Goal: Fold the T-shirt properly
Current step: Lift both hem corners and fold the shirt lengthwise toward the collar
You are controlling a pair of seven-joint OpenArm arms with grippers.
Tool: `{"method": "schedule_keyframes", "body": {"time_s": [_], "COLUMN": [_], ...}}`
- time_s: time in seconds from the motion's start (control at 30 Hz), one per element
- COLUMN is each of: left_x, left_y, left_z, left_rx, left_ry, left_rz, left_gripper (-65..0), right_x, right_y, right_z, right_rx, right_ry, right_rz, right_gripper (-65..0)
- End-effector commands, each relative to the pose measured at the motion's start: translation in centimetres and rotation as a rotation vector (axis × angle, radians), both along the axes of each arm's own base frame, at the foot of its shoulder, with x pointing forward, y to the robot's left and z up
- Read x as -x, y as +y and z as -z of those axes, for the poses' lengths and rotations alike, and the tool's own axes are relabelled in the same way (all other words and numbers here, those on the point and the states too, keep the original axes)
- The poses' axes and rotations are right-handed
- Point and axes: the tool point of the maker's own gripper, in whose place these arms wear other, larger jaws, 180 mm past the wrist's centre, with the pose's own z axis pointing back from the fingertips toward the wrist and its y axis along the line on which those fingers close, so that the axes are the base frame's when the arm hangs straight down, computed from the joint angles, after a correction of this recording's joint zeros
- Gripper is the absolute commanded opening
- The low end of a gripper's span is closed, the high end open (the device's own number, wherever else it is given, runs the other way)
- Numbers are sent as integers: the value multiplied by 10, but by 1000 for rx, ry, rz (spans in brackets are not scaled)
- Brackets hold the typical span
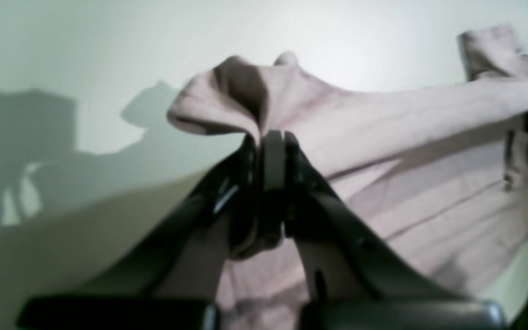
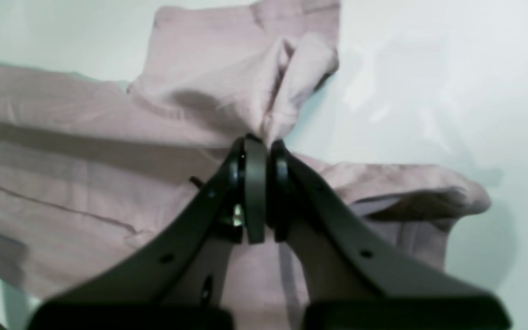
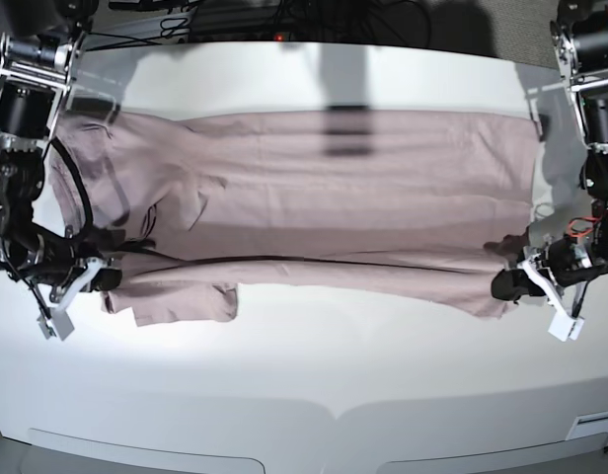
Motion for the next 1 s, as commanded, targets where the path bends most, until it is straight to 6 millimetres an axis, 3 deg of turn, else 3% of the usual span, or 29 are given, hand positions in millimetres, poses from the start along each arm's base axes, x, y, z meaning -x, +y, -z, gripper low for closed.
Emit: {"method": "schedule_keyframes", "body": {"time_s": [0.0, 0.37, 0.7, 0.97], "left_x": [-8, 17, 27, 57], "left_y": [5, -13, -16, -7], "left_z": [-21, -37, -48, -19], "left_rx": [14, 3, -67, -96], "left_ry": [-58, -55, -2, 97], "left_rz": [-5, 87, 120, 125], "left_gripper": [-650, -650, -650, -650], "right_x": [-8, 25, 59, 79], "right_y": [-4, 19, -8, -18], "right_z": [-20, -35, -32, -21], "right_rx": [20, 59, 11, 6], "right_ry": [-63, -83, -56, -14], "right_rz": [-8, -105, -12, 22], "right_gripper": [-650, -650, -650, -650]}}
